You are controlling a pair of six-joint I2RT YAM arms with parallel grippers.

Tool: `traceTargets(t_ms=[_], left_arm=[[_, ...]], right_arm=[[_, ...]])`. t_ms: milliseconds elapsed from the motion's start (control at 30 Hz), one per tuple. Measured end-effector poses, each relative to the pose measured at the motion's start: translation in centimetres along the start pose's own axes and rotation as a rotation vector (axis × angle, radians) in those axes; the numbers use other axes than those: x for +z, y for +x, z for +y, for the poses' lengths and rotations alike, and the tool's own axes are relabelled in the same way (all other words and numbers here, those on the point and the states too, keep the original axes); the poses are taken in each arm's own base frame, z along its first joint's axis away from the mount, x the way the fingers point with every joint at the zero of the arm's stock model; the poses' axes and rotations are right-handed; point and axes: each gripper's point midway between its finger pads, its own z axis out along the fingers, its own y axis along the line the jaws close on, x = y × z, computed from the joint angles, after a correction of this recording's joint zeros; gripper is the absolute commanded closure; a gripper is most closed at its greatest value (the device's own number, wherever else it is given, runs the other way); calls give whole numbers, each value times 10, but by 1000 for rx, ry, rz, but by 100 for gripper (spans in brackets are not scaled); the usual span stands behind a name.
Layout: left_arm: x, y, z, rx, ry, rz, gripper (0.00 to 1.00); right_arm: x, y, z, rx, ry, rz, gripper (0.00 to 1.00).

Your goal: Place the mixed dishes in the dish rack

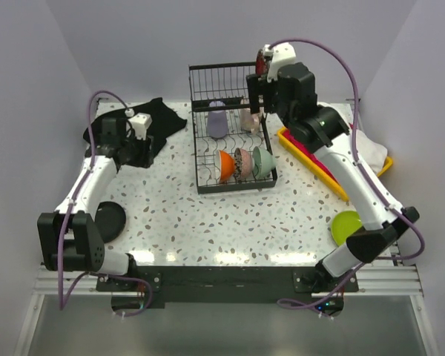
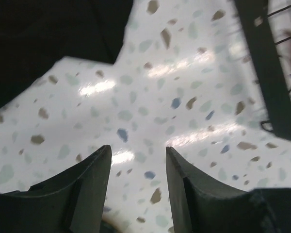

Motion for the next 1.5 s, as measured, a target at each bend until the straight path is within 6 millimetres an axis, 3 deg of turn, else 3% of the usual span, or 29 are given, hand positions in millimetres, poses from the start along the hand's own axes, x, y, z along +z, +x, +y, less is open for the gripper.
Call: traceTargets(t_ms=[100,300,400,533,733,1133,1500], left_arm=[[-14,31,39,19,-76,108,46],[-57,88,119,33,-219,283,45],[-76,109,146,37,-264,348,45],[-81,130,168,54,-265,425,45],[-64,162,177,63,-180,532,46],[-31,176,184,99,-11,613,49],[-28,193,176,169,151,699,55]], right_arm=[[-14,44,34,8,-212,106,1],[-37,138,97,53,-556,362,2],[-48,161,110,71,-635,439,1],[-59,158,117,89,-700,445,1],[-71,148,121,105,-755,427,2],[-67,157,126,99,-775,462,1],[-49,166,148,60,-808,497,1]])
